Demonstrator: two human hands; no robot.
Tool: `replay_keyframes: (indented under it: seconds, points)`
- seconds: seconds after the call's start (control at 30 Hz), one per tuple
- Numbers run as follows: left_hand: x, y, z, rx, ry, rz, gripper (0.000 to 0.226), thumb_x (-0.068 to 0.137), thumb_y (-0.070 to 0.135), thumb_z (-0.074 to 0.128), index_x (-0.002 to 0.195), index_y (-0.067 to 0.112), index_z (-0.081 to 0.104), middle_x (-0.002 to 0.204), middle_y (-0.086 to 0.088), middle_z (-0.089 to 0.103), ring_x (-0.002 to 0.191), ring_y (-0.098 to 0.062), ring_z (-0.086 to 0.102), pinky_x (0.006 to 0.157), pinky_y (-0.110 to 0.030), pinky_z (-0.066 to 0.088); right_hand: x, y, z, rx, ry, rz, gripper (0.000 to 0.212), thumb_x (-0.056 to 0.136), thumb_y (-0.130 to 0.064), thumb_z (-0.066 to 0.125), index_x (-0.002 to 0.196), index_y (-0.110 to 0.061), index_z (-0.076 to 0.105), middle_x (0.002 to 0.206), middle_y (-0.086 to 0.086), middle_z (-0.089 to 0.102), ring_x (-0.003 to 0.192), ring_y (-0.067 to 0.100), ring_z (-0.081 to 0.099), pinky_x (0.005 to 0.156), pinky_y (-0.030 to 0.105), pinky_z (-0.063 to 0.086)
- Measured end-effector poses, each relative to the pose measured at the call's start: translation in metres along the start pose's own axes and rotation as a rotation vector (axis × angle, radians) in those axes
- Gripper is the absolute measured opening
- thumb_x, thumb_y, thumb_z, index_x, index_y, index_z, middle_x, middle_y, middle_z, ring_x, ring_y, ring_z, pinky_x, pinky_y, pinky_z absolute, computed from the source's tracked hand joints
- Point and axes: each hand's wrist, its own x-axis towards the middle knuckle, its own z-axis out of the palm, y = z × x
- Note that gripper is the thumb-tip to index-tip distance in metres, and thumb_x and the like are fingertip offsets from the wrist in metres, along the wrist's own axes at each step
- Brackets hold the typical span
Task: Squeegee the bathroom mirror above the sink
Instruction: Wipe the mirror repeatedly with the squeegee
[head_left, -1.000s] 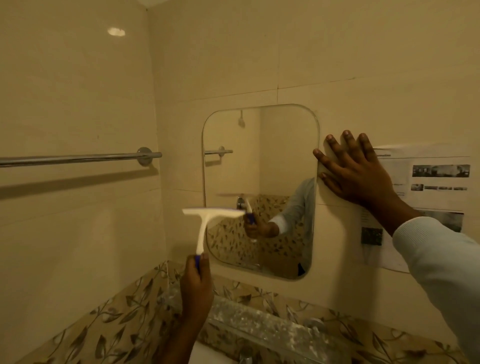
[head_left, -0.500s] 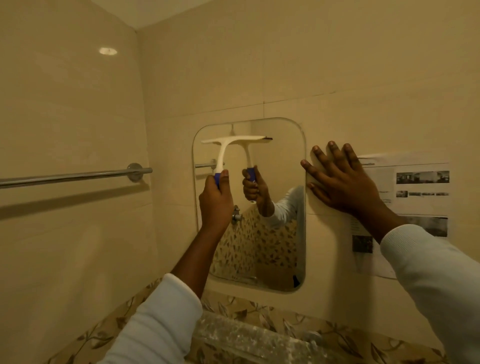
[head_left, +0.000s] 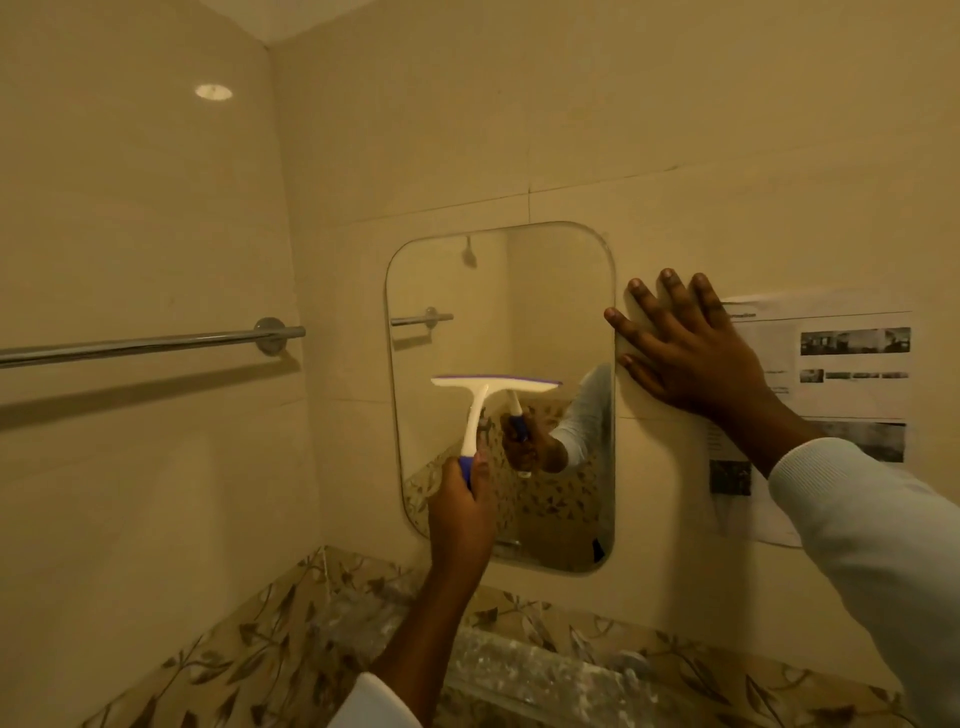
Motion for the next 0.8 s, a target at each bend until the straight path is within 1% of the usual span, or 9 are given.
replay_keyframes:
  seconds: [0.1,0.13,0.23,0.27,0.3,0.47,0.6,0.73,0.8]
  points:
    - [-0.03,-0.031,0.003,0.027,-0.018,-0.037,0.033,0.104,0.052,0.043,0.099,0.023,0.058,0.076,0.002,0.066,0.062,-0.012,0.065,0.055,-0.036,0.056,0.0,0.0,-0.001,-0.006,0.006,0.005,0.071,0.107,-0.06,0.028,0.169,-0.028,0.014,0.174,0.019,0.019,0.16,0.048,0.01,0.129,0.065,0.009]
    - [-0.039,-0.039,0.004,0.048,-0.021,-0.054,0.033,0.104,0.051,0.043,0.1,0.022,0.058,0.075,0.002,0.066,0.062,-0.012,0.065,0.054,-0.035,0.055,0.0,-0.001,-0.002,-0.006,0.005,0.006,0.071,0.107,-0.059,0.028,0.169,-0.027,0.014,0.173,0.019,0.02,0.16,0.048,0.011,0.129,0.065,0.009]
    - [-0.059,-0.06,0.005,0.077,-0.038,-0.097,0.031,0.104,0.05,0.044,0.101,0.022,0.058,0.067,0.001,0.063,0.051,-0.009,0.059,0.045,-0.021,0.044,0.0,-0.002,-0.006,-0.003,-0.004,0.003,0.071,0.107,-0.059,0.028,0.169,-0.027,0.015,0.173,0.02,0.02,0.16,0.048,0.011,0.129,0.065,0.009]
    - [-0.065,-0.065,0.005,0.081,-0.048,-0.11,0.03,0.104,0.049,0.045,0.101,0.022,0.058,0.066,0.0,0.062,0.049,-0.009,0.057,0.042,-0.019,0.04,0.0,-0.002,-0.007,-0.003,-0.006,0.005,0.071,0.107,-0.06,0.028,0.169,-0.026,0.016,0.173,0.02,0.02,0.16,0.048,0.012,0.129,0.065,0.009]
    - [-0.07,-0.07,0.005,0.087,-0.064,-0.124,0.028,0.104,0.048,0.046,0.102,0.022,0.058,0.065,-0.001,0.062,0.049,-0.01,0.057,0.042,-0.019,0.04,0.0,-0.002,-0.008,-0.003,-0.009,0.007,0.071,0.107,-0.06,0.027,0.169,-0.026,0.016,0.173,0.02,0.02,0.16,0.049,0.012,0.129,0.065,0.009]
    - [-0.099,-0.092,0.002,0.102,-0.138,-0.222,0.026,0.103,0.05,0.046,0.099,0.027,0.057,0.072,0.001,0.065,0.06,-0.009,0.063,0.051,-0.019,0.047,0.0,-0.002,-0.01,0.01,-0.025,0.005,0.072,0.107,-0.06,0.027,0.169,-0.026,0.015,0.174,0.02,0.018,0.16,0.048,0.01,0.129,0.065,0.008]
    - [-0.11,-0.101,-0.001,0.159,-0.18,-0.299,0.025,0.104,0.051,0.045,0.098,0.028,0.054,0.073,0.004,0.064,0.064,-0.007,0.063,0.053,-0.018,0.042,0.0,-0.003,-0.01,0.007,-0.022,0.009,0.071,0.107,-0.06,0.027,0.169,-0.026,0.015,0.173,0.02,0.019,0.16,0.048,0.01,0.129,0.065,0.008]
    - [-0.118,-0.108,-0.005,0.2,-0.182,-0.345,0.02,0.104,0.051,0.047,0.097,0.032,0.052,0.076,0.009,0.064,0.069,-0.005,0.061,0.058,-0.019,0.042,0.0,-0.003,-0.009,0.004,-0.01,0.011,0.071,0.107,-0.06,0.028,0.169,-0.027,0.014,0.173,0.02,0.019,0.16,0.048,0.01,0.129,0.064,0.007]
    - [-0.124,-0.115,-0.006,0.237,-0.194,-0.371,0.022,0.104,0.049,0.048,0.101,0.028,0.055,0.078,0.01,0.063,0.07,-0.007,0.06,0.059,-0.021,0.042,0.0,-0.003,-0.008,0.002,-0.009,0.01,0.071,0.107,-0.06,0.027,0.169,-0.028,0.013,0.174,0.02,0.019,0.16,0.048,0.01,0.129,0.064,0.007]
